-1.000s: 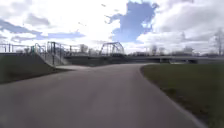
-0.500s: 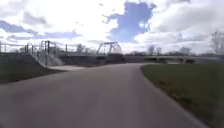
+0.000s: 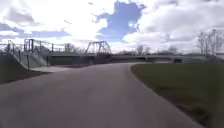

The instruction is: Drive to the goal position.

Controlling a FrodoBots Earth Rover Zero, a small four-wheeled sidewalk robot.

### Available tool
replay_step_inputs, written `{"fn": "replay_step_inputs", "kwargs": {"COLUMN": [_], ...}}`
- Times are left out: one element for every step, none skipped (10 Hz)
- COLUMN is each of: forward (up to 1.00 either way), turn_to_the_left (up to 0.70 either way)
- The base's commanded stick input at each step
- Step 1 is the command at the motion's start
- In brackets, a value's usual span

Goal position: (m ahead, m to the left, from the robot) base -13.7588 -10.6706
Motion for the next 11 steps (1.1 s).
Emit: {"fn": "replay_step_inputs", "kwargs": {"forward": [1.0, 1.0, 1.0, 1.0, 1.0, 1.0, 0.92, 0.2, 0.0, 0.0, -0.32], "turn_to_the_left": [0.0, 0.0, 0.0, 0.0, 0.0, 0.0, 0.0, 0.0, 0.0, 0.0, 0.0]}}
